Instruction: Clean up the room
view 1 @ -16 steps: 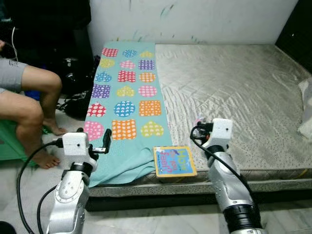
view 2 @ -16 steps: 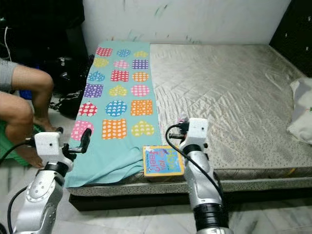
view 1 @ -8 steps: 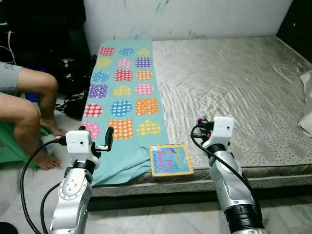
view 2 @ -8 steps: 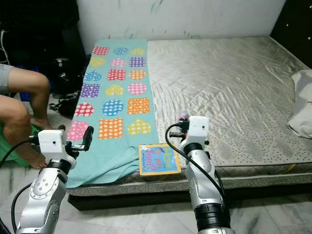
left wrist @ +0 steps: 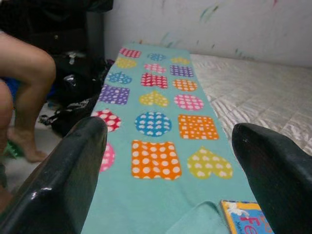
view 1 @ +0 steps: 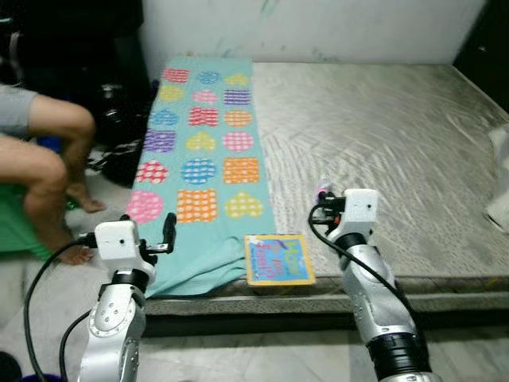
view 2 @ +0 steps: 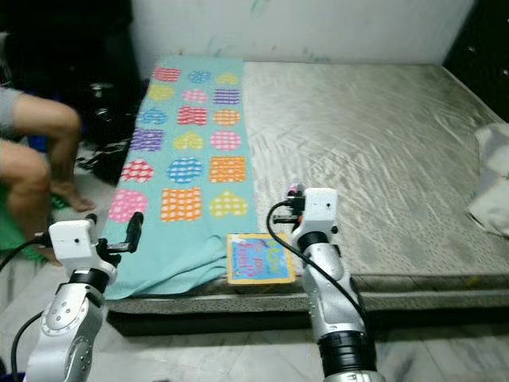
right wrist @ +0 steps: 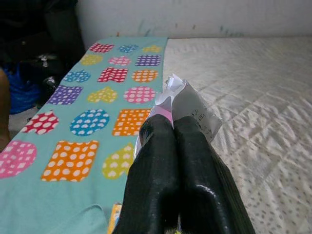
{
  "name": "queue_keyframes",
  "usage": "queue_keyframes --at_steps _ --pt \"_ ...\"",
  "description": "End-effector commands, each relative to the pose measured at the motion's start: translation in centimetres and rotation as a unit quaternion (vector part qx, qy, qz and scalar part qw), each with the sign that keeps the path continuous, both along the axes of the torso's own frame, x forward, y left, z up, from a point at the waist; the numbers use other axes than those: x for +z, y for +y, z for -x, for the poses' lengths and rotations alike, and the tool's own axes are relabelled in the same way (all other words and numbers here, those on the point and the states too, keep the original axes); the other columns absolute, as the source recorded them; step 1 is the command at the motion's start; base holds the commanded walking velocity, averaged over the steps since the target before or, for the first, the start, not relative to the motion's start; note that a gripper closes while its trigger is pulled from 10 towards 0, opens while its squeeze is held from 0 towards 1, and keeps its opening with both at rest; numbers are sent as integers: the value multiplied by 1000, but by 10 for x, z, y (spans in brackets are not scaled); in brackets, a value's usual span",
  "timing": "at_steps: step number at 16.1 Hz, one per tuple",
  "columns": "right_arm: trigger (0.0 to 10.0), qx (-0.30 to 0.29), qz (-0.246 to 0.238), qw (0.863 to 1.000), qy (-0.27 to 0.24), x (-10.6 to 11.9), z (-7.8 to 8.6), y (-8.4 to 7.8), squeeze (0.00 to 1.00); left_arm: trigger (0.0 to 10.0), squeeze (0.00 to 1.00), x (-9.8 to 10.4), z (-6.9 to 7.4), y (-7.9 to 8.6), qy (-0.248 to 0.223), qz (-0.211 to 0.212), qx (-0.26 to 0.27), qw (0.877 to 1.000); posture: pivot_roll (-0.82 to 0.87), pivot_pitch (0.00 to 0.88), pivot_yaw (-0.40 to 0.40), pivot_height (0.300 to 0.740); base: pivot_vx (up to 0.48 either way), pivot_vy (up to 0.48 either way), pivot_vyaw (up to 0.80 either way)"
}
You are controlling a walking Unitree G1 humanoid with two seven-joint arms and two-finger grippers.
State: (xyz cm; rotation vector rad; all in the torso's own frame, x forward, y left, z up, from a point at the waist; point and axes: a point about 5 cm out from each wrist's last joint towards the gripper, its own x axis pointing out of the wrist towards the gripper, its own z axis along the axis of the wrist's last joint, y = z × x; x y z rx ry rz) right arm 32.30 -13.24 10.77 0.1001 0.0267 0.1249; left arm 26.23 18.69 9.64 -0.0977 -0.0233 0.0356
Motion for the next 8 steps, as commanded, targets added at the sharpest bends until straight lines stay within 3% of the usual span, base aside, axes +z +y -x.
queue_keyframes --at_steps 1,5,8 --pt "10000 19 -3 1000 7 -2 1 8 0 10000 0 2 1 1 1 1 -3 1000 -19 97 -53 740 0 480 0" --pt "10000 21 -1 1000 11 -2 1 5 0 10000 0 1 3 0 7 11 -1 1000 -24 103 -63 740 0 453 0" --pt "10000 28 -2 1000 11 -2 2 7 0 10000 0 1 3 0 5 9 -1 1000 -25 102 -67 740 0 0 0"
